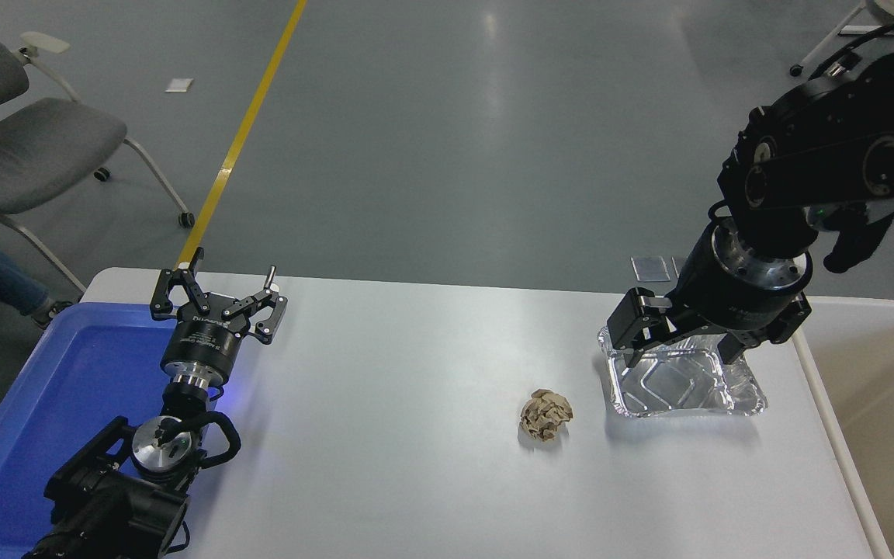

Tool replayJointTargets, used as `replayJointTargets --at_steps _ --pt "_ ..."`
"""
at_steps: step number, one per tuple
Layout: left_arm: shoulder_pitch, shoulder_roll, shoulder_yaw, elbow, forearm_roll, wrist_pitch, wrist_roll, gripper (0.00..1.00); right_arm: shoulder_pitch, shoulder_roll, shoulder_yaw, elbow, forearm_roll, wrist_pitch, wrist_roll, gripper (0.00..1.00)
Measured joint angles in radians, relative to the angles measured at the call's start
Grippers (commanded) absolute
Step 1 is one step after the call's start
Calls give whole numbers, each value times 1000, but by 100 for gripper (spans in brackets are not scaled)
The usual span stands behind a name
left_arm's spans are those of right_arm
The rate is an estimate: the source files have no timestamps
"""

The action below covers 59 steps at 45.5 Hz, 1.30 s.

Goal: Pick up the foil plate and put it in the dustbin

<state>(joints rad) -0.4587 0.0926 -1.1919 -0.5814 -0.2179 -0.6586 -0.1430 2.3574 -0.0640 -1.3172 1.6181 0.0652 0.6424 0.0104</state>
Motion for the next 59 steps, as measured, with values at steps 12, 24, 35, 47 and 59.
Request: replayJointTargets --at_steps 12,24,35,47,59 --pt "0 0 0 0 0 0 0 99 -3 -21 3 0 -16 -1 0 100" --pt "0 1 0 0 -1 0 0 99 -37 -74 8 -34 -67 -2 1 100" --pt "0 1 0 0 -2 0 1 99 -108 -169 19 -101 -155 2 0 100" --pt "0 1 0 0 -2 0 1 99 -254 -306 76 -243 -306 21 0 100" --pt "0 1 0 0 -2 -1 0 99 -527 -408 261 -558 -503 48 -5 100"
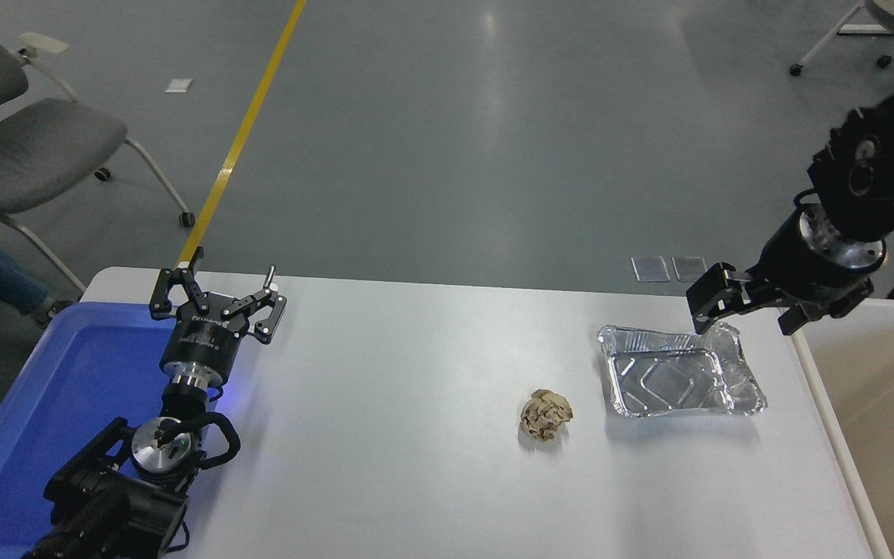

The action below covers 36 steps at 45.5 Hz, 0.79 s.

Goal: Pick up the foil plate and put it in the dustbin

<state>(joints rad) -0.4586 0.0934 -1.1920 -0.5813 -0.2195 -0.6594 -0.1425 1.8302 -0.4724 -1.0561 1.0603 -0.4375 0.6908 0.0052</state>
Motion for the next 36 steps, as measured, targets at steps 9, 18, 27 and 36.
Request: replayJointTargets --at_steps 9,18,27,36 --pt "0 0 0 0 0 0 0 99 -216 -2 104 -243 -99 -5 4 100" --pt "0 0 1 0 0 0 0 99 -390 21 177 -410 -152 -52 18 100" --pt "0 0 1 0 0 0 0 99 -531 50 208 -496 -184 -170 40 100" --pt "0 0 1 0 0 0 0 99 -617 76 225 -530 -195 -299 49 100"
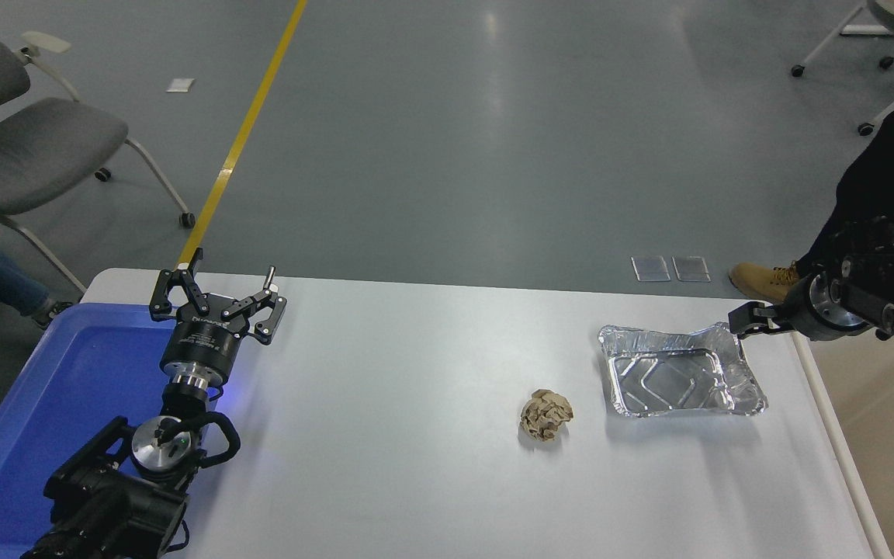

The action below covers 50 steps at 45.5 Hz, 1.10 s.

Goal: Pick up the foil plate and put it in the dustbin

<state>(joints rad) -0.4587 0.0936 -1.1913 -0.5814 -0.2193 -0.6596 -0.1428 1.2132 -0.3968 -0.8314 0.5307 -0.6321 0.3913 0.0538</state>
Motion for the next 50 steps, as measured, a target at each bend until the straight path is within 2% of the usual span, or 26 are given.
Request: replayJointTargets --at_steps 13,31,43,50 --pt "0 0 0 0 0 0 0 99 -83 32 29 -12 -5 -155 5 100" --pt "0 0 0 0 0 0 0 99 -154 51 37 -16 -7 -262 6 100" --pt "0 0 0 0 0 0 0 99 -188 62 38 -17 -8 -314 8 93" --pt "0 0 0 0 0 0 0 99 -203 66 38 -17 -12 -335 18 83"
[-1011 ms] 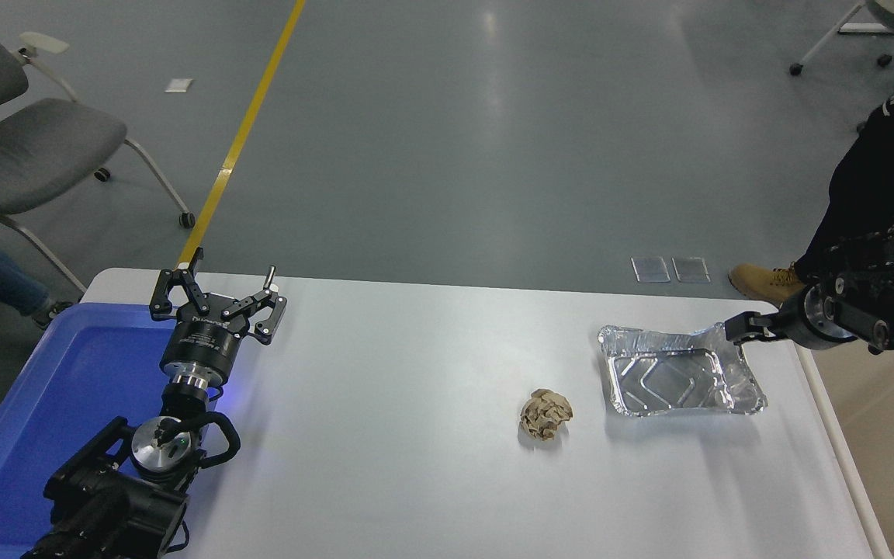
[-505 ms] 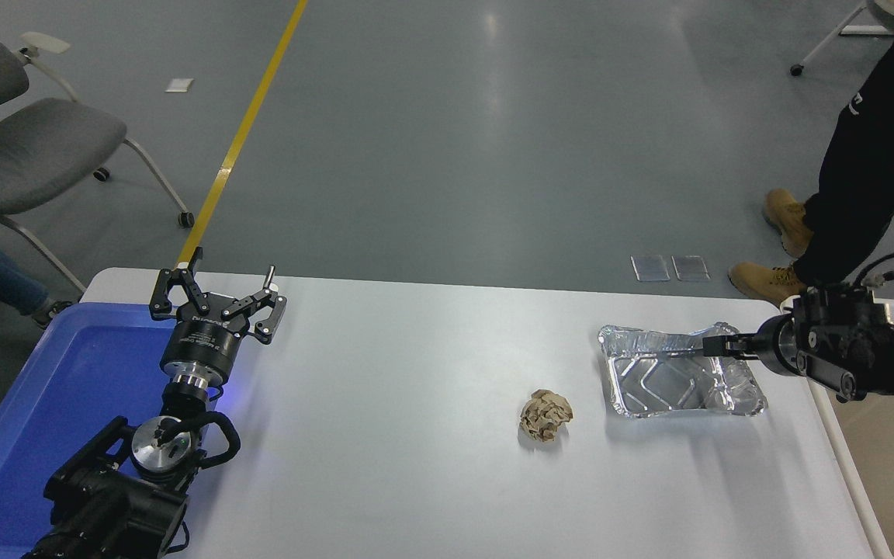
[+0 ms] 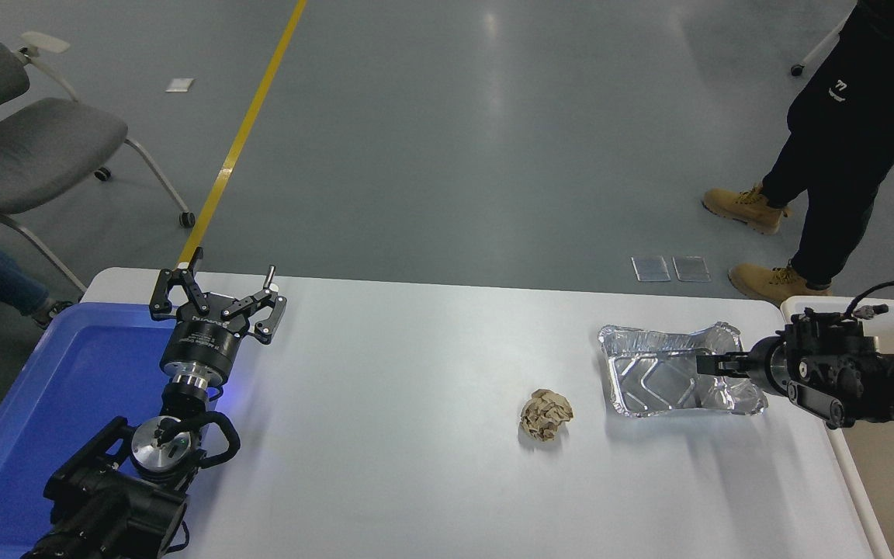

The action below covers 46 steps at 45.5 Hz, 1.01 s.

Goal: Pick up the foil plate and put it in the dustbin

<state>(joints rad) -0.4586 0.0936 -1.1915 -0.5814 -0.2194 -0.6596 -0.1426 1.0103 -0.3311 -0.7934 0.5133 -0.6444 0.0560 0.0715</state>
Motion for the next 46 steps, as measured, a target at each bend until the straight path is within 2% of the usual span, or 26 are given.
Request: replayJointTargets --at_steps 7,14,20,23,26,27,46 --pt "0 0 0 0 0 0 0 99 -12 3 0 -1 -23 -14 7 59" --pt "0 0 0 0 0 0 0 99 -21 8 0 -6 -37 -23 10 45" --pt "0 0 0 0 0 0 0 99 -27 12 0 -18 -46 -28 11 41" --pt "0 0 0 0 0 0 0 99 -30 15 1 -26 -48 -30 12 28" --pt "0 0 0 0 0 0 0 99 -32 16 1 -31 -51 -31 12 3" --pt "0 0 0 0 0 0 0 99 -33 17 1 -32 -52 -31 12 0" --pt "0 0 1 0 0 1 0 99 -42 17 -6 -46 -120 -30 13 0"
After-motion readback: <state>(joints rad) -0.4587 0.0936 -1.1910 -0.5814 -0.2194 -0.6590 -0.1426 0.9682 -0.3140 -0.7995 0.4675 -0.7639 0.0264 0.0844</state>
